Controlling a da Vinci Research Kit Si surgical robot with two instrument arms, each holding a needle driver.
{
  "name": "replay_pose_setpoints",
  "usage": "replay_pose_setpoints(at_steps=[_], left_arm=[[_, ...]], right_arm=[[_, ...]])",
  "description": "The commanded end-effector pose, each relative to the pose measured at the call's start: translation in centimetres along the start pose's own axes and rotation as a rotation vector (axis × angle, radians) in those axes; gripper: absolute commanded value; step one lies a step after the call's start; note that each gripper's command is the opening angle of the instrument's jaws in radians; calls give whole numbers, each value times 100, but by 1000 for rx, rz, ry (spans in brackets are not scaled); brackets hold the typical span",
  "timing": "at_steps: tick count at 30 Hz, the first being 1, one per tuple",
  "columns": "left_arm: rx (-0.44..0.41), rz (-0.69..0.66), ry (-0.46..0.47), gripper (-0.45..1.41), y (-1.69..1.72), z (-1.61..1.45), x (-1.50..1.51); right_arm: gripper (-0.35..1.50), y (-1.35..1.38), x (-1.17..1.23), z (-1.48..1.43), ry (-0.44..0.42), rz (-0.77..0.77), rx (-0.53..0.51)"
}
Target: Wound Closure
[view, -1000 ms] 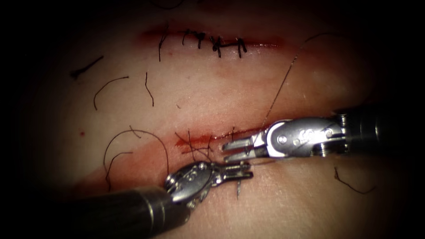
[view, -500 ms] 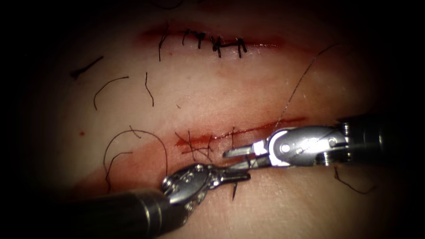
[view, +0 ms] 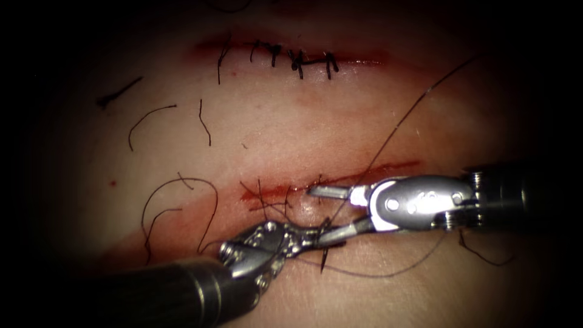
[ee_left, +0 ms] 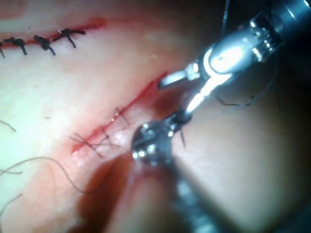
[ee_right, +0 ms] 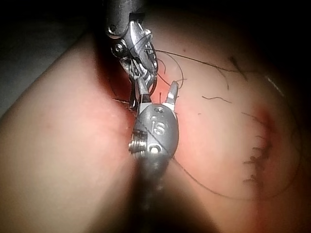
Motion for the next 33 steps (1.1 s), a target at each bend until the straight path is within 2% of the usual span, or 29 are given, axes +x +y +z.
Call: replay_pose_setpoints(at_steps=[1, 2, 3, 5, 16, 23, 28, 33], left_arm=[[8, -1, 2, -45, -4, 5, -7], [11, -1, 3, -45, -4, 6, -7], [29, -1, 10, -45, -4, 6, -7], [35, -1, 13, -45, -4, 6, -7], [58, 10, 9, -45, -1, 8, -8], [59, 11, 6, -45, -2, 8, -9], [61, 17, 3, -45, -2, 9, -9], [62, 23, 3, -45, -1, 9, -10]], right_arm=[[71, -8, -5, 5, -16, 5, -18], [66, -9, -5, 4, -30, 7, -33], [47, -10, -3, 2, -76, 20, -83], [42, -10, 0, 3, -98, 11, -105], [32, -16, 8, 18, -144, -13, -135], [29, -16, 15, 12, -145, -21, -131], [12, -16, 25, 9, -146, -26, -130], [7, -15, 21, 12, -160, -33, -123]])
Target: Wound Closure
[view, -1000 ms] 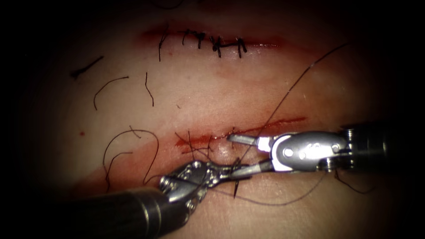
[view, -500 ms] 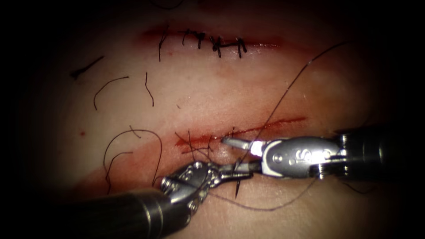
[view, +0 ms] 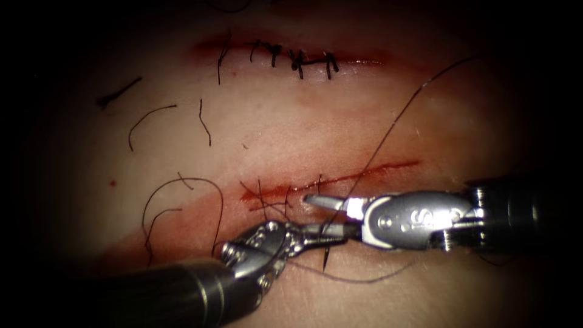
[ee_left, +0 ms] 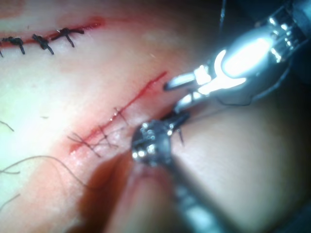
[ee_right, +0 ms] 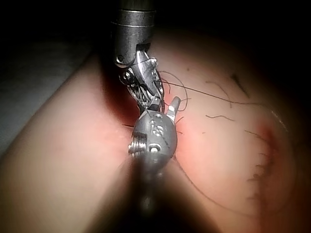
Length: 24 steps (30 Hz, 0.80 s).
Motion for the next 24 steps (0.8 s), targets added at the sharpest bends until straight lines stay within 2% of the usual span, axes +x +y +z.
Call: replay_pose_setpoints(at_steps=[1, 14, 16, 17, 24], left_arm=[[-2, -2, -1, -45, -3, 5, -7], [-1, 4, -4, -45, -3, 5, -7], [-1, 4, -4, -45, -3, 5, -7], [-1, 4, -4, -45, -2, 5, -7], [-2, 9, -4, -45, -2, 4, -6]], right_arm=[[7, -6, -5, 9, -3, 0, 5], [10, -8, -12, 12, -33, -9, 28], [-11, -8, -12, 11, -33, -9, 27], [-35, -9, -12, 9, -35, -10, 30], [-35, -8, -15, -2, -55, -33, 16]])
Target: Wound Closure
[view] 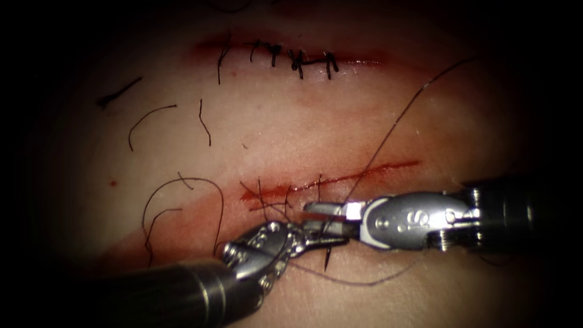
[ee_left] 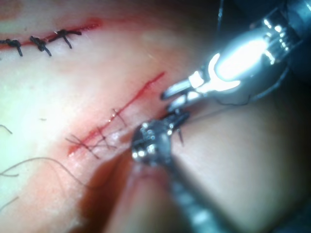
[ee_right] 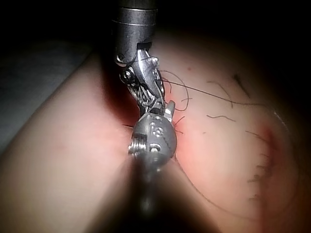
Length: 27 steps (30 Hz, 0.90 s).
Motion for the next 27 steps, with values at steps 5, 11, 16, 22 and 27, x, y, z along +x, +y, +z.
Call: replay_pose_setpoints(at_steps=[5, 11, 16, 22, 27], left_arm=[[16, -4, -3, 10, -5, 8, -5], [62, 71, -66, 86, -6, 11, -4], [90, 101, -112, 84, -7, 20, -12], [90, 111, -141, 79, -9, 33, -28], [82, 119, -162, 78, -12, 44, -39]], right_arm=[[-35, -1, -12, -7, -19, -15, 1], [-35, 45, -51, -23, 35, -85, 61], [-35, 85, -72, -29, 102, -318, 85], [-35, 92, -76, -26, 227, -588, 88], [-35, 94, -73, -9, 309, -651, 61]])
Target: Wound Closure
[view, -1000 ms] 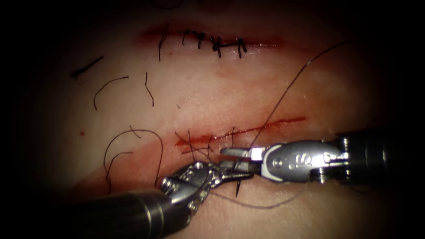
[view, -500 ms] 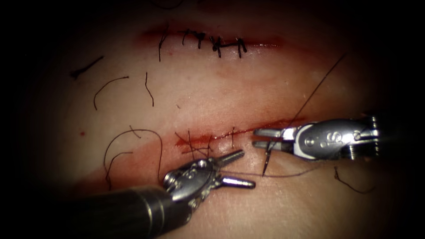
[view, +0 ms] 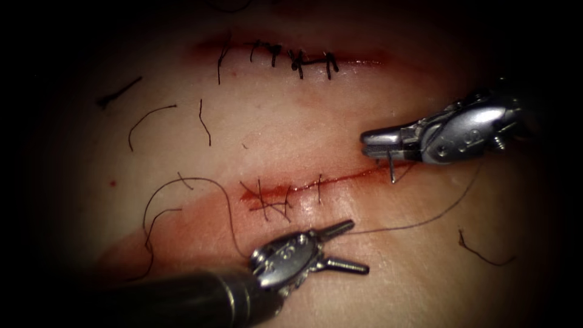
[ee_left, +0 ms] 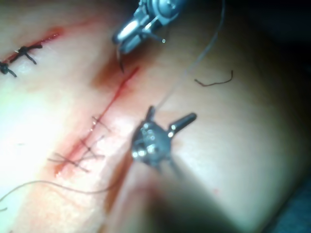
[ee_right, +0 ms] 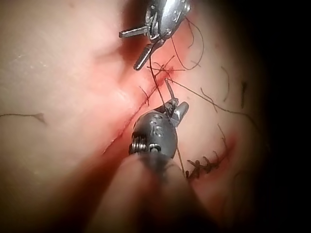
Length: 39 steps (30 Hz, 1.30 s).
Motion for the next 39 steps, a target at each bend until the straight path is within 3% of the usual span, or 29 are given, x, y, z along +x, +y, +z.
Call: replay_pose_setpoints(at_steps=[1, 11, 25, 39], left_arm=[[-6, -1, -1, 78, -1, 9, -8], [-4, 2, -7, 76, -5, 11, -11], [-4, 2, -9, 76, -6, 11, -10], [-4, 1, -10, 76, -6, 11, -10]], right_arm=[[-35, -1, -9, 14, 13, -11, -4], [-35, -21, -36, 45, 41, -39, 19], [-35, -48, -61, 40, 15, -67, 64], [-35, -63, -65, 45, 2, -88, 70]])
